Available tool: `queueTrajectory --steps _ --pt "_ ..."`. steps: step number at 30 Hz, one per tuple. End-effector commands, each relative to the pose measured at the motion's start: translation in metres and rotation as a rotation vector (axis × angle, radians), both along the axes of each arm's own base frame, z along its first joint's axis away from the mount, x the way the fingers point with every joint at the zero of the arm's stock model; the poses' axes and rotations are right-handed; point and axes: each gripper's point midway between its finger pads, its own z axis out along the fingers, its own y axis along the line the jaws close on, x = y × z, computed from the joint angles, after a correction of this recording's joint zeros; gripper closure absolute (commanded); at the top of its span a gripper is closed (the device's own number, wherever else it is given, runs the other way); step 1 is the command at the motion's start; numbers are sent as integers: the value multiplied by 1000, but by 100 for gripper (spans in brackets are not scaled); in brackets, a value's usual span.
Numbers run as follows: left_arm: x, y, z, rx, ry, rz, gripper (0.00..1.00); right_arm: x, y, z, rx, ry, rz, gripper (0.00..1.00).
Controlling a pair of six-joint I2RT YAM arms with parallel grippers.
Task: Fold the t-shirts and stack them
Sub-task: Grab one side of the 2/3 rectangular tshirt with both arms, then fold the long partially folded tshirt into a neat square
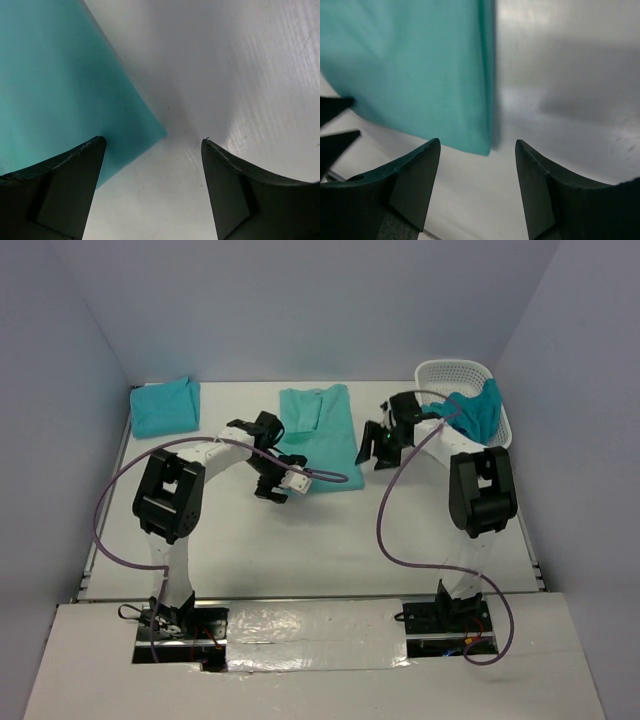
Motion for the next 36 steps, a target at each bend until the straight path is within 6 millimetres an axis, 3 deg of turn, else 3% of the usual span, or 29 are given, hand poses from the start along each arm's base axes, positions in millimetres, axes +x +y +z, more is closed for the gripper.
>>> queueTrajectory --steps 1,4,9,12,14,15,16,18,19,21,24,27,28,31,36 --pt "11 -6 4 -2 -110 -62 11 -29 23 -21 61 68 61 33" --pt "7 -11 -5 13 -104 -35 16 -40 31 -36 88 96 66 35" --pt "13 -19 -11 -2 -101 52 27 -37 32 -58 96 140 32 35" --pt "7 -16 -22 23 -92 51 39 -44 32 -68 100 177 10 39" --pt "5 -15 -27 33 -86 74 46 -46 30 -69 100 179 -3 48" --pt "9 -14 -30 39 -102 91 52 -47 29 -71 101 183 -8 53" --pt "11 -14 -32 40 -106 108 68 -49 30 -69 113 185 -4 62" --pt "15 -13 -36 45 -110 146 89 -50 32 -69 138 194 -1 73" --pt "16 -10 -37 57 -109 168 100 -51 36 -67 169 202 6 85" --pt "17 -6 -36 69 -101 189 100 -52 40 -63 197 207 12 99" --pt "14 3 -25 66 -41 275 100 -58 40 -51 192 194 47 100" --pt "-1 7 -6 30 30 331 100 -78 35 -41 150 196 99 100" --pt "-15 10 -3 39 79 333 100 -88 37 -29 142 176 135 100" --pt "-52 20 13 59 168 347 100 -123 34 -24 118 208 162 100" --pt "-107 31 44 45 248 376 100 -197 39 -10 122 231 226 100"
